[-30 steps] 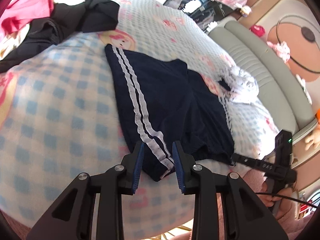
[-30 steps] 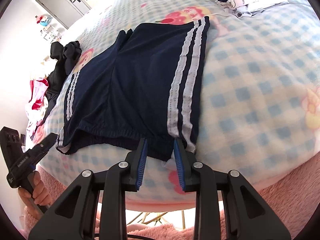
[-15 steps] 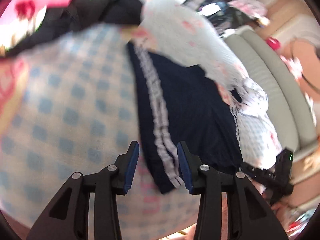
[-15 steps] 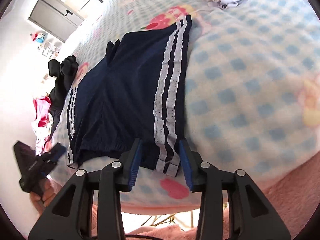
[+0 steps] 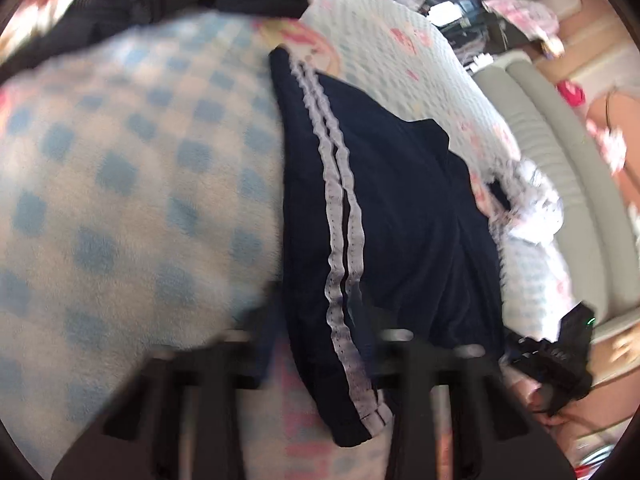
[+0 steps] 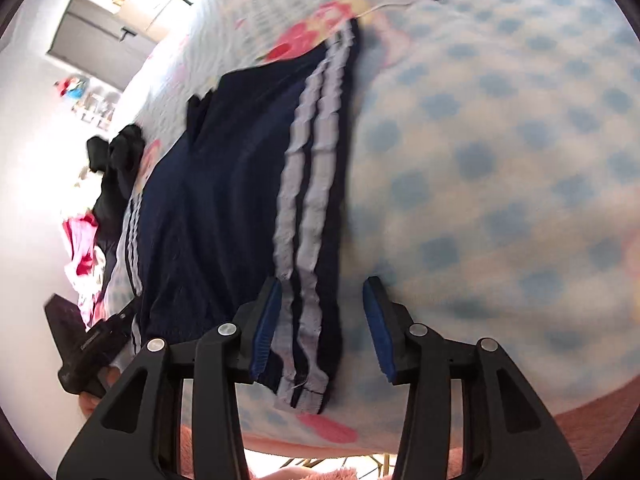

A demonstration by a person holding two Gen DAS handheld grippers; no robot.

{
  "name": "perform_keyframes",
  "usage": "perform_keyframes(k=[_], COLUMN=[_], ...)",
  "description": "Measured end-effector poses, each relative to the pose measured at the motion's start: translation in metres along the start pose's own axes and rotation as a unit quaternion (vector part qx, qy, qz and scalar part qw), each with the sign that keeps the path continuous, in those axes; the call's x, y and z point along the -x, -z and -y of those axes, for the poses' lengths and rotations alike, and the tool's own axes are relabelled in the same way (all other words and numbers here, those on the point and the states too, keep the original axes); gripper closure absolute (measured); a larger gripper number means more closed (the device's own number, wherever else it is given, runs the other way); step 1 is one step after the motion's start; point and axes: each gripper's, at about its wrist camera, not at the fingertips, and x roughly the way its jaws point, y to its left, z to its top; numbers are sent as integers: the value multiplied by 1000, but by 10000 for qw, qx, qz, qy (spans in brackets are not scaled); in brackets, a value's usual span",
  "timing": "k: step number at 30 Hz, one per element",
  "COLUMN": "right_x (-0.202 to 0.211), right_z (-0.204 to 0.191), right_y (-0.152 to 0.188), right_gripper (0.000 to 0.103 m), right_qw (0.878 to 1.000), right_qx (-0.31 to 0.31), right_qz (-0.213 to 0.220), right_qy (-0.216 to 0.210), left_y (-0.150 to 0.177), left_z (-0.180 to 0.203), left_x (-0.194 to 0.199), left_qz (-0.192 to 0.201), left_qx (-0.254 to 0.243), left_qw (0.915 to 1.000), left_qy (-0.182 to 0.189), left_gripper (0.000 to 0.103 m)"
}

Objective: Fold clothes

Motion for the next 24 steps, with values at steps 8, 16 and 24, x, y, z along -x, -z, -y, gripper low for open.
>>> perform_keyframes(k=[8, 16, 24], right_x=[5, 31, -6], right_z=[-16, -24, -30], right_y=[-7, 2, 18], right_gripper=[96, 77, 81], right_qw=[9892, 9977, 9961], right_qx=[729, 571, 416], right_qz=[424, 345, -32], right_qy=[1201, 68, 771], left_y=[-10, 0, 26], left_z=[-5, 9, -3], left_x=[17, 52, 22], left_qz=[68, 131, -383], left_qx=[-287, -581, -559], left_qw=[9987, 9981, 9969], left_qy=[-420, 175, -395], left_gripper=[97, 83, 81])
